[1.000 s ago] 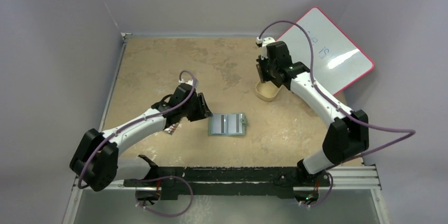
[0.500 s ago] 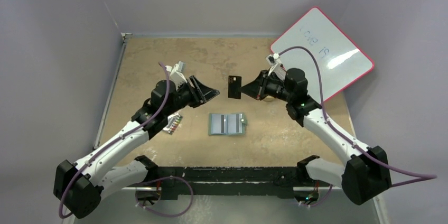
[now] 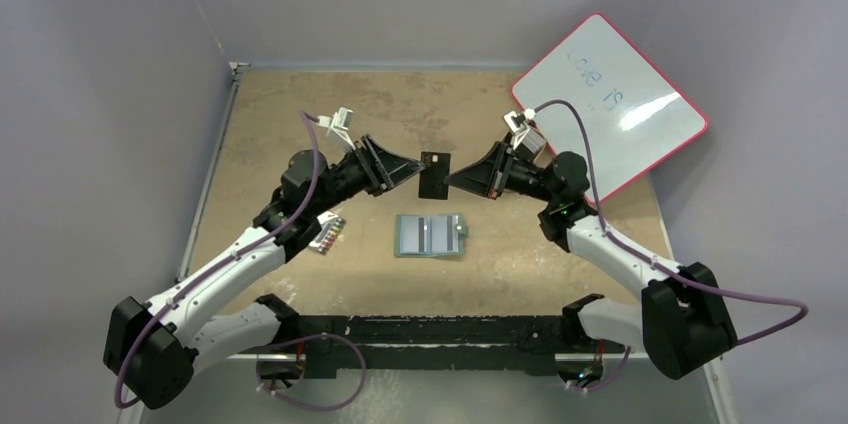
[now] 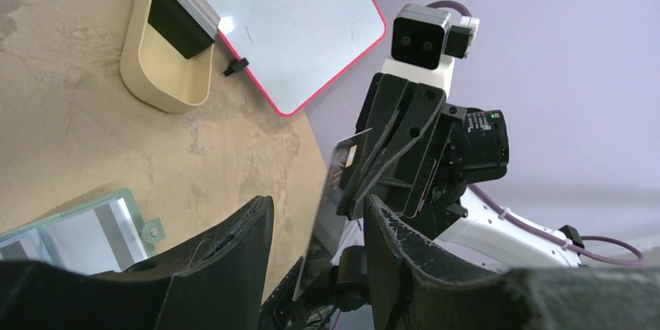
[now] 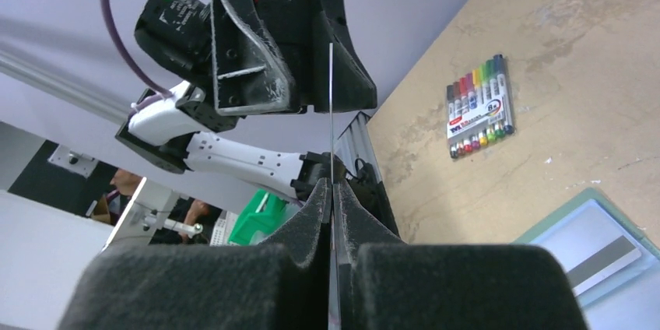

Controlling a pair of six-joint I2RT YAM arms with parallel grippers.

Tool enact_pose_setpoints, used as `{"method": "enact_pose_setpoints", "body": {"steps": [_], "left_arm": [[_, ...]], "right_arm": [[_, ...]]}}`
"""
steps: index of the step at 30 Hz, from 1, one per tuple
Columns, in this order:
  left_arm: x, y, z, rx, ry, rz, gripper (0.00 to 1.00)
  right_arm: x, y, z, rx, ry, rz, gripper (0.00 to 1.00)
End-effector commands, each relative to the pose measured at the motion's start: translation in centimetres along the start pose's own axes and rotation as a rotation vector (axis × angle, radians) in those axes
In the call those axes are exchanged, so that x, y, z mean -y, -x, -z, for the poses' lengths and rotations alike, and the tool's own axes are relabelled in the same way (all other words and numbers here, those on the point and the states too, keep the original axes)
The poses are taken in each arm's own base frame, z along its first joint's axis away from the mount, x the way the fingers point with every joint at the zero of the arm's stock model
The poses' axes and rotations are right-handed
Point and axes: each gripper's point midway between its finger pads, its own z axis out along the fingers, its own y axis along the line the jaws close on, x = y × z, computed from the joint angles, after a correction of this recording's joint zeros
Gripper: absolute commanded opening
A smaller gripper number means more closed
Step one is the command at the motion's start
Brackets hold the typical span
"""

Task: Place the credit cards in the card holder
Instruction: Pick up the credit card from the storage box.

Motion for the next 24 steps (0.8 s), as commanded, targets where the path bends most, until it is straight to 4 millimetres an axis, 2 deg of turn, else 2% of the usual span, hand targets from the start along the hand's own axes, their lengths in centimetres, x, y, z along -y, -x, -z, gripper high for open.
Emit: {"method": "enact_pose_setpoints", "body": {"steps": [1, 3, 6, 9, 10, 13, 16, 20, 24], "left_arm": [[2.0, 0.2, -0.1, -0.003, -0.115, -0.005, 0.45], [1.9, -0.4, -0.4, -0.037, -0.128, 0.002, 0.43], [1.7, -0.9, -0.6, -0.062, -0.132, 0.006, 0.17], [1.3, -0.9, -0.4, -0.051, -0.118, 0.008, 0.00], [1.1, -0.9, -0.4, -0.048, -0.107, 0.007, 0.00], [-0.8, -1.2, -0.2, -0.047, -0.020, 0.002, 0.00], [-3.5, -1.9, 0.1, -0.068, 0.095, -0.012, 0.00], [-7.2, -4.2, 0.6, -0.140, 0.206, -0.007, 0.00], [-11.4, -6.9, 0.8, -0.228, 0.320, 0.041, 0.00]], "right_arm": [[-2.3, 0.1, 0.1, -0.021, 0.095, 0.052, 0.00], [-2.1, -0.1, 0.0, -0.036, 0.101, 0.038, 0.00], [-1.9, -0.1, -0.1, -0.036, 0.101, 0.030, 0.00], [-0.7, -0.6, -0.2, -0.056, 0.060, 0.014, 0.00], [0.0, -1.0, -0.1, -0.077, 0.035, -0.003, 0.02], [1.6, -0.9, -0.1, -0.068, -0.057, -0.001, 0.23], [4.4, -0.4, 0.1, -0.060, -0.238, 0.047, 0.37], [7.9, -1.6, 1.4, -0.065, -0.402, 0.022, 0.44], [11.0, -2.8, 2.1, -0.094, -0.532, 0.001, 0.45]]}}
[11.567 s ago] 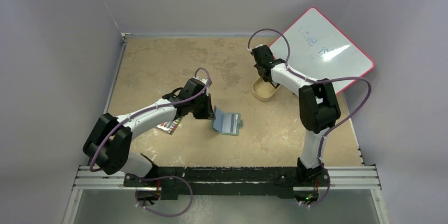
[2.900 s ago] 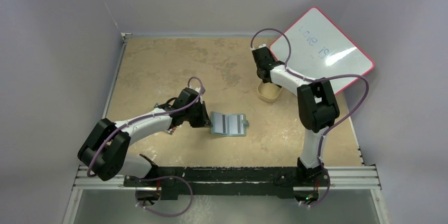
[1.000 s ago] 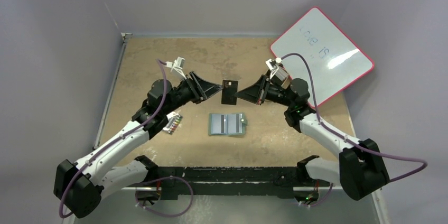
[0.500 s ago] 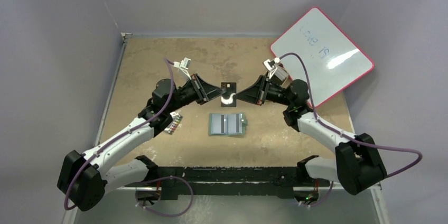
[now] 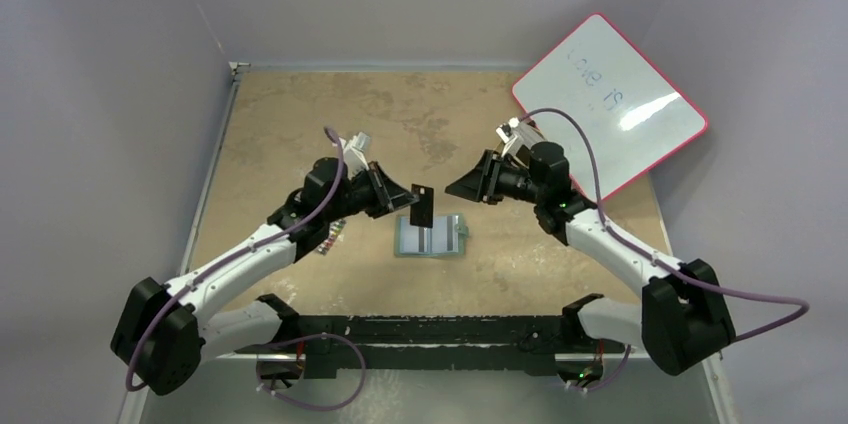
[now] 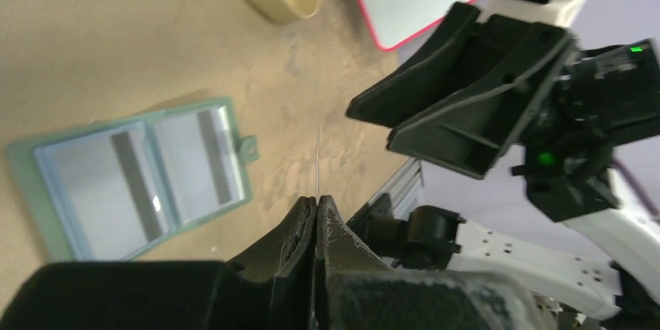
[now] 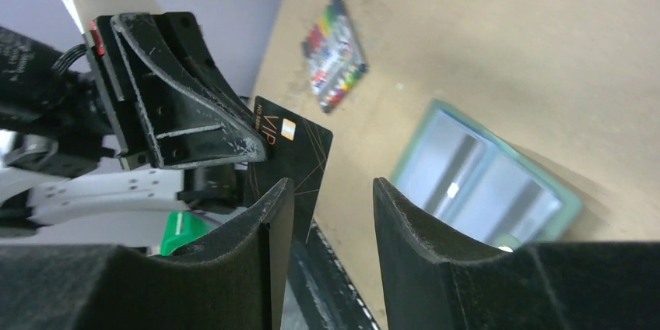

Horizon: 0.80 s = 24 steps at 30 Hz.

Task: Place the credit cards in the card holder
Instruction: Pick up the credit card from the storage box, then insert the credit card into the card holder.

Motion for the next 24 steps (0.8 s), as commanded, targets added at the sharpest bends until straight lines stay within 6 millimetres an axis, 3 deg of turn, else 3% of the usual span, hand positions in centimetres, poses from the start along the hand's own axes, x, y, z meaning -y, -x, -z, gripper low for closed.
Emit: {"method": "enact_pose_setpoints", "body": {"steps": [1, 10, 15, 24], "left_arm": [[-5.3, -2.7, -0.7, -0.091, 0.147, 0.015, 0.00], [-8.6, -4.9, -1.5, -0.157, 0.208, 0.042, 0.00], [-9.6, -5.5, -2.1, -0.184, 0.229, 0.051, 0.00], [-9.7, -6.1, -3.8, -0.199, 0.166, 0.095, 0.00]], "right_arm": [[3.9, -1.0, -0.4, -0.032, -0.200, 0.027, 0.45], [7.6, -4.2, -2.6, -0.126, -0.357, 0.032, 0.38], [9.4, -4.9, -3.1, -0.152, -0.408, 0.045, 0.33], [12.6, -6.1, -3.3, -0.218, -0.517, 0.071, 0.33]]}}
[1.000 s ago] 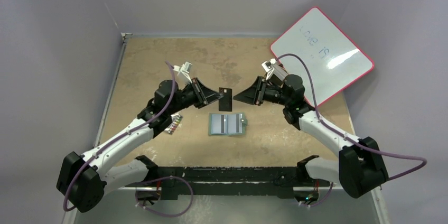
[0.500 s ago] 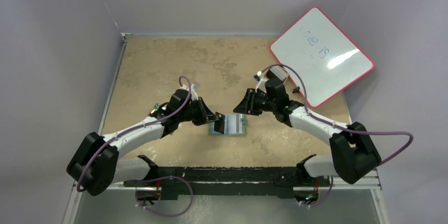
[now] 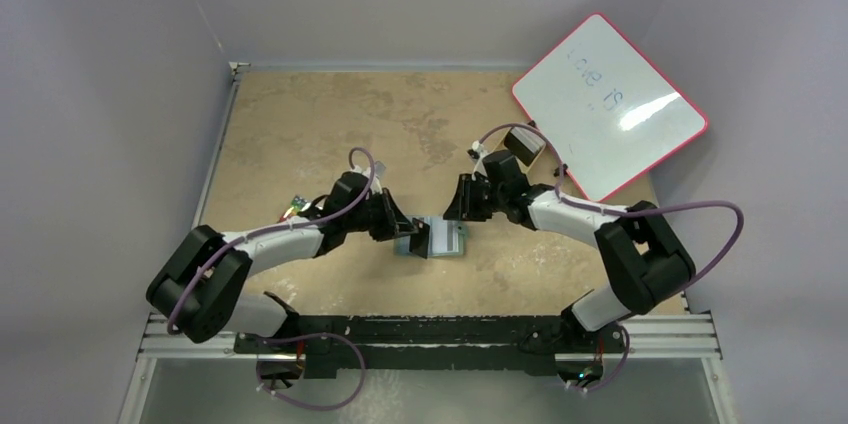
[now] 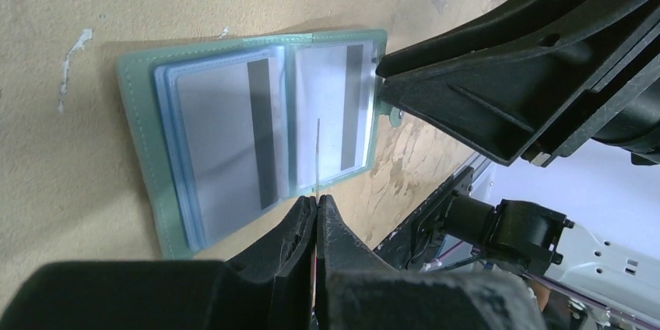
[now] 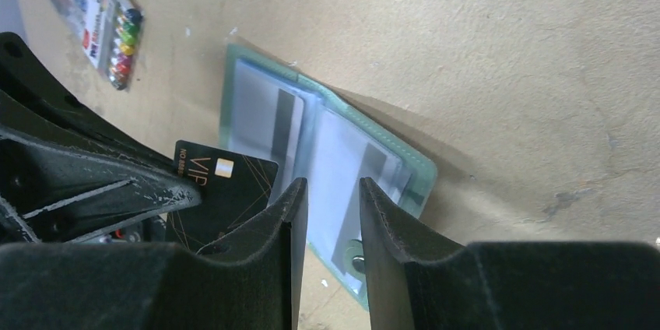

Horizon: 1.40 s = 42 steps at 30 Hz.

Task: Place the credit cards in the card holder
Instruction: Insert the credit card into the card holder.

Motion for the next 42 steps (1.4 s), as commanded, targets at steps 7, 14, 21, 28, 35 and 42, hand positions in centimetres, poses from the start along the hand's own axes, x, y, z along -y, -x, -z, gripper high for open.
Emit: {"method": "enact_pose_setpoints", "body": {"steps": [7, 14, 21, 28, 35, 42], "left_arm": [[1.1, 0.9, -1.5, 0.006, -0.077, -0.011, 0.00], [0.6, 1.2, -2.4, 0.004, -0.056, -0.015, 0.00], [0.0, 1.3, -3.0, 0.007, -0.042, -0.017, 0.00], [-0.6, 1.6, -3.2, 0.026, -0.014, -0.024, 0.00], [-0.7, 2.2, -3.7, 0.050, -0.014, -0.031, 0.00], [-0.7, 2.3, -4.2, 0.061, -0.037, -0.025, 0.00]], "right_arm": [[2.2, -0.4, -0.9, -0.012, -0.096, 0.052, 0.31], [3.1, -1.0, -1.1, -0.026, -0.121, 0.060, 0.28], [3.3, -0.8, -0.8, -0.014, -0.132, 0.062, 0.28], [3.5, -1.0, -0.7, -0.009, -0.141, 0.061, 0.27], [3.7, -1.4, -0.7, -0.015, -0.139, 0.058, 0.27], [3.5, -1.1, -0.4, -0.010, -0.147, 0.059, 0.27]]}}
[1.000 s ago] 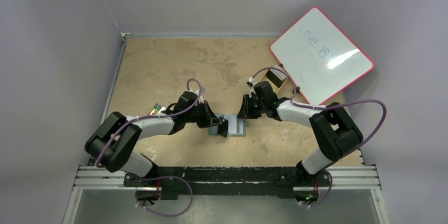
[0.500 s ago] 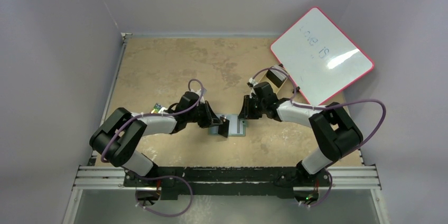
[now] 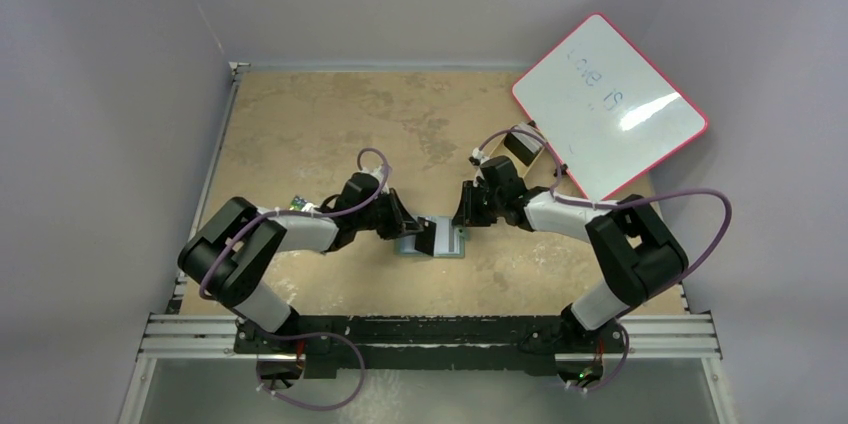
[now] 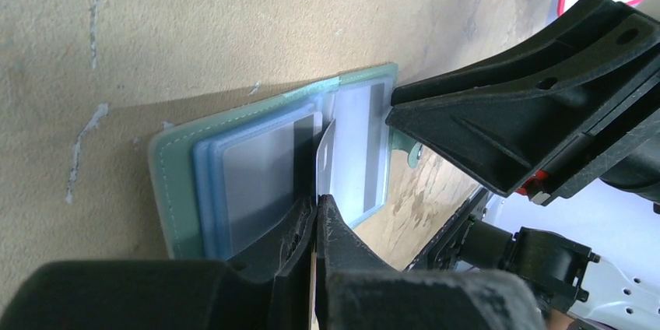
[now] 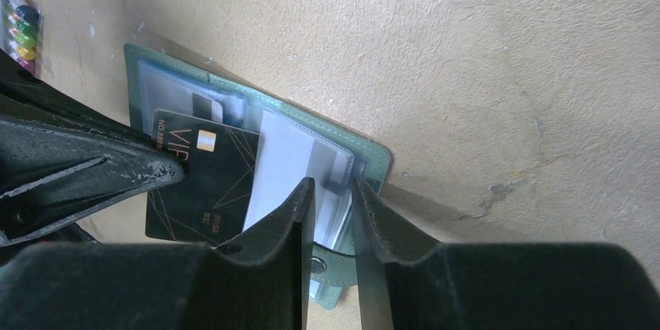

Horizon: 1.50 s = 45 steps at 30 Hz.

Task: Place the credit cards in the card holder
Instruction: Insert the credit card into the card holder.

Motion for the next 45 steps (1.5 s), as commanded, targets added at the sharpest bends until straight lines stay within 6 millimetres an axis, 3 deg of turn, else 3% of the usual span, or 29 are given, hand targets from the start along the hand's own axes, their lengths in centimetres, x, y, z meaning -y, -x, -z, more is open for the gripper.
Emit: {"method": "enact_pose_setpoints", "body": {"steps": [1, 34, 42, 45], "left_arm": [[1.4, 1.9, -0.4, 0.070, -0.057, -0.041, 0.00], [0.8, 0.8, -1.2, 0.157, -0.085, -0.070, 0.00], [0.8, 1.5, -0.9, 0.177, -0.022, -0.086, 0.24], [0.3, 2.0, -0.7, 0.181, 0.044, -0.096, 0.29]], "right_arm": [[-0.1, 0.3, 0.7, 0.015, -0.016, 0.022, 0.26], [-0.5, 1.0, 1.7, 0.059, -0.014, -0.009, 0.27], [-1.3, 1.7, 3.4, 0.083, -0.008, -0.006, 0.35], [-1.3, 1.7, 3.6, 0.086, -0.006, -0.010, 0.37]]}}
